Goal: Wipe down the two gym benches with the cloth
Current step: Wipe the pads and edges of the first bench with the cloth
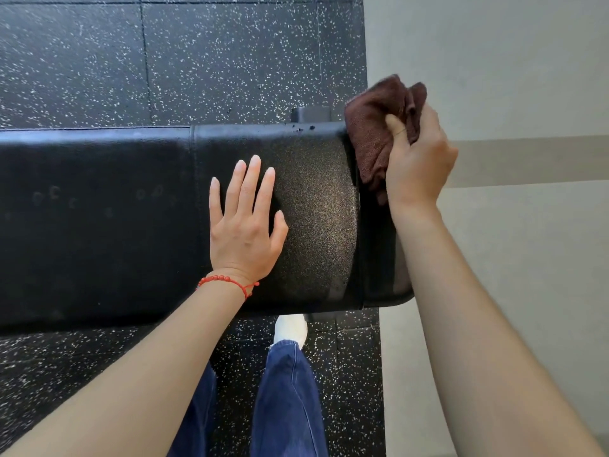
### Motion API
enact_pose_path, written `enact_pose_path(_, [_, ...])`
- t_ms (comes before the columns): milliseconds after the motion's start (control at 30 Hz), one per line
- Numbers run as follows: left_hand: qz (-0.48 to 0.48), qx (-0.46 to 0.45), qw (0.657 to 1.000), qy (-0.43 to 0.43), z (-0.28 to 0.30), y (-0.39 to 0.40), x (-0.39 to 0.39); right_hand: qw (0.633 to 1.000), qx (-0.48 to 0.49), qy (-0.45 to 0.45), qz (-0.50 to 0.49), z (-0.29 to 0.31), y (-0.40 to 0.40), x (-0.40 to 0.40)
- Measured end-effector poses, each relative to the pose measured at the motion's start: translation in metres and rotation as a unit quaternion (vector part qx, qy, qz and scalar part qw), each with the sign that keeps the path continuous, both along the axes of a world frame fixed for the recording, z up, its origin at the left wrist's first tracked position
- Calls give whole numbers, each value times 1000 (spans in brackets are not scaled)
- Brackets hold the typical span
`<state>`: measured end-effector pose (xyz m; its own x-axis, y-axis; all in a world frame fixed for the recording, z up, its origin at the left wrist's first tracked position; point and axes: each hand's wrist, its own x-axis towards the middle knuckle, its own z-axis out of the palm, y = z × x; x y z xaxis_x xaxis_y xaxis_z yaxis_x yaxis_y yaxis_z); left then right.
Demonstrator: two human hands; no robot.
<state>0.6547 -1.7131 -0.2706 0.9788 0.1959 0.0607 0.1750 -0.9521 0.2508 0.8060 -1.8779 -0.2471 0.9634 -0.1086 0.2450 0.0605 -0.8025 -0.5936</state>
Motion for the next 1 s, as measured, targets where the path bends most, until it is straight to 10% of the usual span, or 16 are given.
enact_pose_path(1000, [-53,-85,995,-30,10,35,-134,976,142,56,-155,26,-5,-252])
